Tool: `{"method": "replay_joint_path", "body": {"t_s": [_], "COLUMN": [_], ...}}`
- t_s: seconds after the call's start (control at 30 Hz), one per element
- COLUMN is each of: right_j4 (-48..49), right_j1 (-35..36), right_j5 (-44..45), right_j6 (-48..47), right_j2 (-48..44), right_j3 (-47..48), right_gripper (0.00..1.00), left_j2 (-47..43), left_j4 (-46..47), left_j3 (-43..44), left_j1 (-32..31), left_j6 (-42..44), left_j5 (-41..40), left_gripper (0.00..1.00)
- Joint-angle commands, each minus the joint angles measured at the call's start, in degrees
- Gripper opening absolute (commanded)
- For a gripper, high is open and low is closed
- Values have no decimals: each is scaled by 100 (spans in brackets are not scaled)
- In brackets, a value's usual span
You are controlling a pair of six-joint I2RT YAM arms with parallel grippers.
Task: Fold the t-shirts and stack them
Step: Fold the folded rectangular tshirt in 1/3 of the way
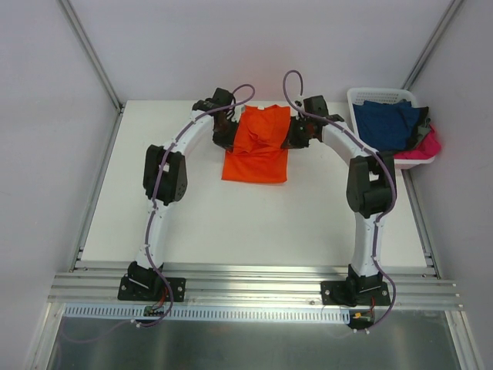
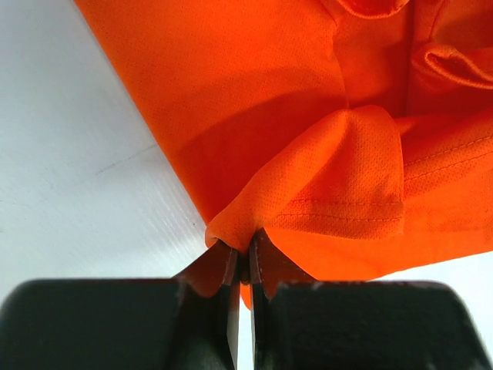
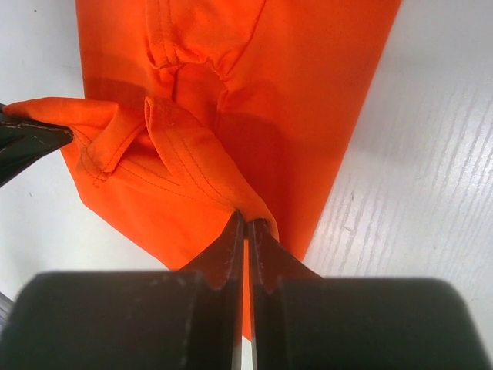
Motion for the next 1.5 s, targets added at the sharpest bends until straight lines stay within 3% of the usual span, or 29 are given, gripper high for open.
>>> {"method": "replay_joint_path", "body": {"t_s": [0.0,0.7,0.73,0.8,0.83,0.87,0.9,0.93,1.03,1.07,1.47], "right_j4": [138,173,173,147,129,120,120,103,85,76,58], "right_j1": [-52,-43,-43,-34,-26,-8,-8,1,1,10,141], "right_j5": [90,231,231,274,422,476,520,582,608,626,530], "right_j6": [-152,-319,-319,-328,-337,-354,-398,-416,-468,-477,-223], "right_j2": [39,760,795,813,795,795,769,716,602,497,-576], "right_j3": [293,917,961,996,1005,1005,1005,1005,970,962,276], "right_gripper": [0,0,1,1,10,21,34,54,76,77,77], "left_j2": [58,550,559,551,542,516,454,410,182,103,-1664], "left_j4": [54,194,194,203,212,212,212,212,203,194,150], "left_j3": [309,652,678,696,714,714,705,696,626,609,-823], "left_j1": [18,-43,-43,-43,-43,-43,-43,-43,-43,-43,-43], "left_j6": [113,113,104,95,87,78,61,43,34,34,-379], "left_j5": [-193,-474,-474,-553,-571,-588,-606,-632,-711,-738,-545], "left_gripper": [0,0,3,32,47,81,91,98,99,99,99]}}
